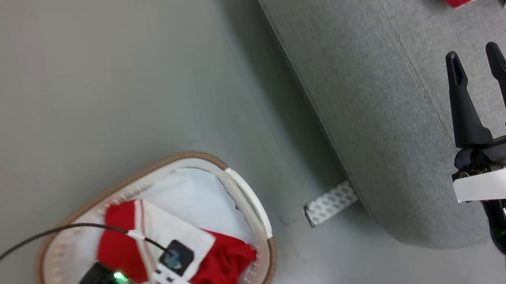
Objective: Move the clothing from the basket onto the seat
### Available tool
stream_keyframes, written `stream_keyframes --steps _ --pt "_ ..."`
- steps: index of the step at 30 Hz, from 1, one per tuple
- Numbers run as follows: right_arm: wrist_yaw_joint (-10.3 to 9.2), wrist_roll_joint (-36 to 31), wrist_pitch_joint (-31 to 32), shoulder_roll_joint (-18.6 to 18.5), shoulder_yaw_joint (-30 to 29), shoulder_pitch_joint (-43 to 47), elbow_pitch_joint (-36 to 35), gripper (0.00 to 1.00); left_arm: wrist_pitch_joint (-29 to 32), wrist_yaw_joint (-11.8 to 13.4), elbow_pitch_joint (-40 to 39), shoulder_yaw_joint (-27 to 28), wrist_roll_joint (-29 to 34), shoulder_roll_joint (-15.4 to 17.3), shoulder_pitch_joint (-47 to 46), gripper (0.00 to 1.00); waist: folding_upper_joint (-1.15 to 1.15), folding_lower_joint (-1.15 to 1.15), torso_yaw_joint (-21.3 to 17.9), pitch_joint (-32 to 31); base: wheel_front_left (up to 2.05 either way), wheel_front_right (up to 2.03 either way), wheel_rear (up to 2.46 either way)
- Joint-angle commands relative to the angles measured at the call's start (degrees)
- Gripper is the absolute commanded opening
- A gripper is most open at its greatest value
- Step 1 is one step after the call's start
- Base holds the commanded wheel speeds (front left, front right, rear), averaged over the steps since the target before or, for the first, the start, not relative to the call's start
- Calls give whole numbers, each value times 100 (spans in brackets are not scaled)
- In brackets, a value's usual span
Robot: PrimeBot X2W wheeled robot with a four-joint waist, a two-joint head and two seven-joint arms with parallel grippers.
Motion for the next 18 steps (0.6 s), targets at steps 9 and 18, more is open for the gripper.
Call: stream_keyframes --steps 9,18 --pt "-13 -454 -18 -4 -177 297 238 100 -1042 10 -63 48 -723 -625 140 0 0 0 700 -1338 0 0 0" --pt "-13 -502 -18 -175 -123 563 469 100 -1651 10 -265 103 -1308 -953 307 0 0 0 1175 -2233 0 0 0"
